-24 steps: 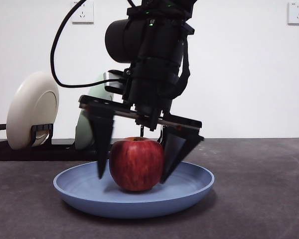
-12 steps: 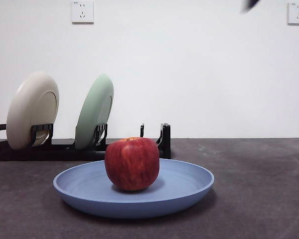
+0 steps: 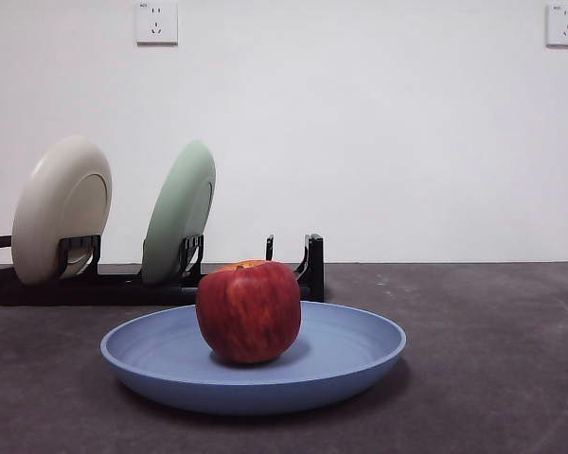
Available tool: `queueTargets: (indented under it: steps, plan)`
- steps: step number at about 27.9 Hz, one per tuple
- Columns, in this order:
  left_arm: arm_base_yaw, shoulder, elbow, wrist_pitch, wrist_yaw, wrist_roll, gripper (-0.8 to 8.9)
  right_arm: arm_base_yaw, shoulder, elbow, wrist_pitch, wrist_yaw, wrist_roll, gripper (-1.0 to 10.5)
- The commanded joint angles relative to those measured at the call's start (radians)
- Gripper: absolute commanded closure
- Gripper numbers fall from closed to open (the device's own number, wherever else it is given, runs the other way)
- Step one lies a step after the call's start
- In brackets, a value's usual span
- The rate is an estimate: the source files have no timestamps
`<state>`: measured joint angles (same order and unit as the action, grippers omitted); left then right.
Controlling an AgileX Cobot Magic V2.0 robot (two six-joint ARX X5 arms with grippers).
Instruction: Take the blue plate from the plate rack,put the plate on the table,take the apple from the table,put the apple in the plate
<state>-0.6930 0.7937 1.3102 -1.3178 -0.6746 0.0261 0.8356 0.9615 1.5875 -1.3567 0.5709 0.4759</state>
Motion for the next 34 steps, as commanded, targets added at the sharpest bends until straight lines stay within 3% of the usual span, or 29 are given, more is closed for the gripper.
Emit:
queueTargets:
  steps: [1,20,22,26,30,34]
  plan:
    - [0.003,-0.003,0.0,0.002,-0.006,0.004,8.17,0.001,0.009,-0.006,-0.021,0.014,0.075,9.5]
    - [0.0,0.138,0.0,0.014,0.011,0.011,8.17,0.001,0.083,-0.006,-0.021,0.013,0.073,9.5]
    - [0.0,0.13,-0.003,0.058,0.014,0.113,8.17,0.001,0.091,-0.006,-0.021,0.013,0.073,9.5]
    - [0.045,0.053,-0.088,0.343,0.122,0.194,8.17,0.001,0.105,-0.006,-0.021,0.013,0.073,9.5]
    - [0.161,-0.076,-0.338,0.763,0.349,0.337,8.17,0.001,0.109,-0.006,-0.021,0.013,0.073,9.5]
    - [0.263,-0.164,-0.581,0.985,0.524,0.322,8.17,0.001,0.109,-0.006,-0.021,0.013,0.073,9.5]
